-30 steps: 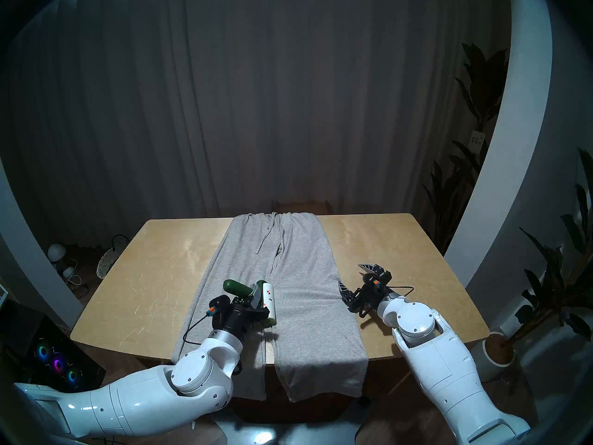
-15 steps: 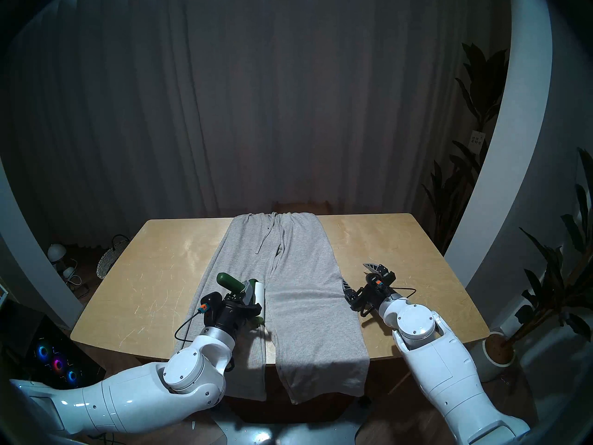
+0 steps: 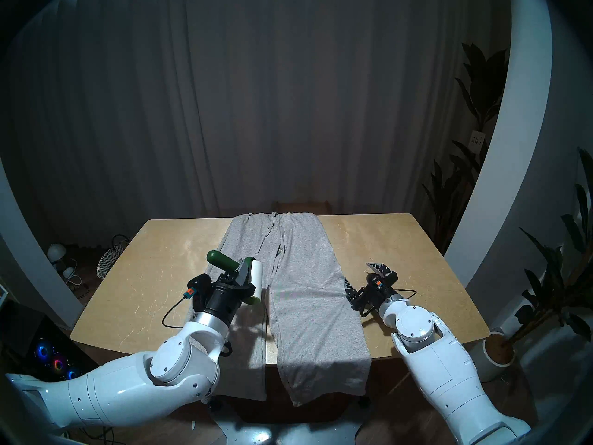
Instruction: Remove lint and debris from pants with a lint roller
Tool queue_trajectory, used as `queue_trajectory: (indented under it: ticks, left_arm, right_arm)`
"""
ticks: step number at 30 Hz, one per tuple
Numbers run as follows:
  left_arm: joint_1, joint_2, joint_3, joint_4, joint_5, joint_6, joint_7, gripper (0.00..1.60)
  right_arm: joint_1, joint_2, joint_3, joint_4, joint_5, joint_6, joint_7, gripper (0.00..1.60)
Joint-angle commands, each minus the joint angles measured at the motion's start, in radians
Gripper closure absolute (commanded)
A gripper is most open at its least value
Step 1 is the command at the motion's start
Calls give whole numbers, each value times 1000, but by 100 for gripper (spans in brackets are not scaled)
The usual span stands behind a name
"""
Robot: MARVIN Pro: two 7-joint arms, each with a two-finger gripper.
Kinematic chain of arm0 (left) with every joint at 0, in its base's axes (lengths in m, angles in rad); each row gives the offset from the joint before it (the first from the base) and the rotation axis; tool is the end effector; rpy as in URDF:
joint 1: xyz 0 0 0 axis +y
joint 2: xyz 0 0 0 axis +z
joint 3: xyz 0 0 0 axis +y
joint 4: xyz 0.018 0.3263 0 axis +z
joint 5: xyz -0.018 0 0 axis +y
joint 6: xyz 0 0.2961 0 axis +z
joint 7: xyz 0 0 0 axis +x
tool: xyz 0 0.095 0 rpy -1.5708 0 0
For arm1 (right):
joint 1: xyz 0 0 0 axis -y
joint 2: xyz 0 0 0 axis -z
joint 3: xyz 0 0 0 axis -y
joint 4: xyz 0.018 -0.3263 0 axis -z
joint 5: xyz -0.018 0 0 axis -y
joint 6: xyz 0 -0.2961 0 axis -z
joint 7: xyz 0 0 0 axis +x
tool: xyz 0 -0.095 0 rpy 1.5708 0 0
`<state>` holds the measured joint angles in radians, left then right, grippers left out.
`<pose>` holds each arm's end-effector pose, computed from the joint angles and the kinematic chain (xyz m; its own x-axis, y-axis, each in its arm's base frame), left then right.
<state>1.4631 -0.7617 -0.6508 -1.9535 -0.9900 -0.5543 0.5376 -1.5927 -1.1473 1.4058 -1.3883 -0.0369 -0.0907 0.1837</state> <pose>0.3089 -0.0161 -0.3077 0.0712 0.4900 0.8688 -0.2011 -0.8461 0.4937 0.3815 -0.0916 -0.4135 0.1037 0.4557 0.8841 0.3559 -0.8470 0.3948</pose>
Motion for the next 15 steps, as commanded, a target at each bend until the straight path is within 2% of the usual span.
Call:
queue_trajectory:
  ticks: [1, 6, 7, 8, 12, 15]
  left_arm:
    - [14, 59, -80, -73, -89, -86, -12, 160]
    - [38, 97, -142, -91, -242, -162, -66, 160]
    - [38, 97, -142, -91, -242, -162, -66, 160]
    - [44, 104, -159, -89, -289, -176, -77, 160]
    - [55, 127, -188, -78, -375, -188, -104, 160]
    - [59, 137, -200, -68, -403, -191, -118, 160]
  right_arm:
    - [-93, 2, 12, 23, 5, 30, -29, 0]
    - [-107, -30, 70, -40, 97, 3, -49, 0]
    - [-107, -30, 70, -40, 97, 3, -49, 0]
    - [-104, -39, 81, -63, 124, -8, -47, 0]
    - [-106, -55, 93, -96, 162, -14, -45, 0]
    - [-107, -63, 93, -104, 175, -16, -45, 0]
